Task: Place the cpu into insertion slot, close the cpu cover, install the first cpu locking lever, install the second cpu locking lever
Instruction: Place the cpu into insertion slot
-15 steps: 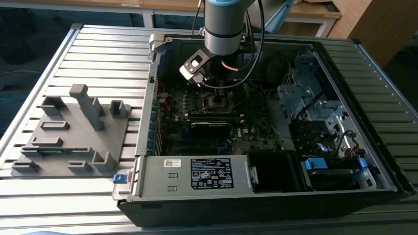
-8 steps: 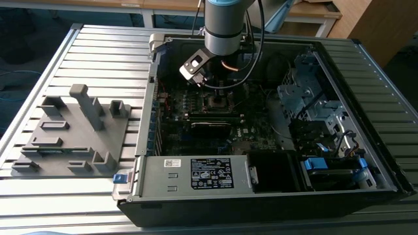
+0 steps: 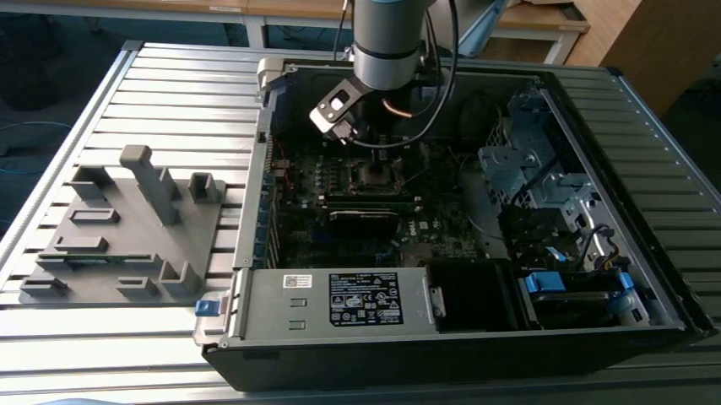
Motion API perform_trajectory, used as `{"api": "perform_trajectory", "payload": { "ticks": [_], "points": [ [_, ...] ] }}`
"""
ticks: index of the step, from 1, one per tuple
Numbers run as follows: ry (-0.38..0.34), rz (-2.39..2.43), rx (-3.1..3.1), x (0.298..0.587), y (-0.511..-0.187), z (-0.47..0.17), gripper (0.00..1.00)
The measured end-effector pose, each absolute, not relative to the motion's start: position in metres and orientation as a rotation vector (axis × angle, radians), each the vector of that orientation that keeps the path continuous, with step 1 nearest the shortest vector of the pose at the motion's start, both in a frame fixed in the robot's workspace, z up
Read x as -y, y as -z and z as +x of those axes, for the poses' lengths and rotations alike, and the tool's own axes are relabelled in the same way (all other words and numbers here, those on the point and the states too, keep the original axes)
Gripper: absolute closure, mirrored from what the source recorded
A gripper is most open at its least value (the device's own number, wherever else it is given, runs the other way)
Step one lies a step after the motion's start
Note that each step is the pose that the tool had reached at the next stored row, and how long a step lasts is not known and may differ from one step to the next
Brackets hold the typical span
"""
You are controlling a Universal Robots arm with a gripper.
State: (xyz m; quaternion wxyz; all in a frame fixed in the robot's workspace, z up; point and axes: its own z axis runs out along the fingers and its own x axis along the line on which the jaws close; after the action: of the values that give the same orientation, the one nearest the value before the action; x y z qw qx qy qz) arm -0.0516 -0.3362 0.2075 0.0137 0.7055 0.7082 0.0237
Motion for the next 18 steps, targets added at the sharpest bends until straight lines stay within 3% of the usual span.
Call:
{"api": "perform_trajectory", "payload": {
  "ticks": [18],
  "points": [
    [-0.073,2.197,-2.206,0.336,-0.220,-0.052,0.90]
  ]
}}
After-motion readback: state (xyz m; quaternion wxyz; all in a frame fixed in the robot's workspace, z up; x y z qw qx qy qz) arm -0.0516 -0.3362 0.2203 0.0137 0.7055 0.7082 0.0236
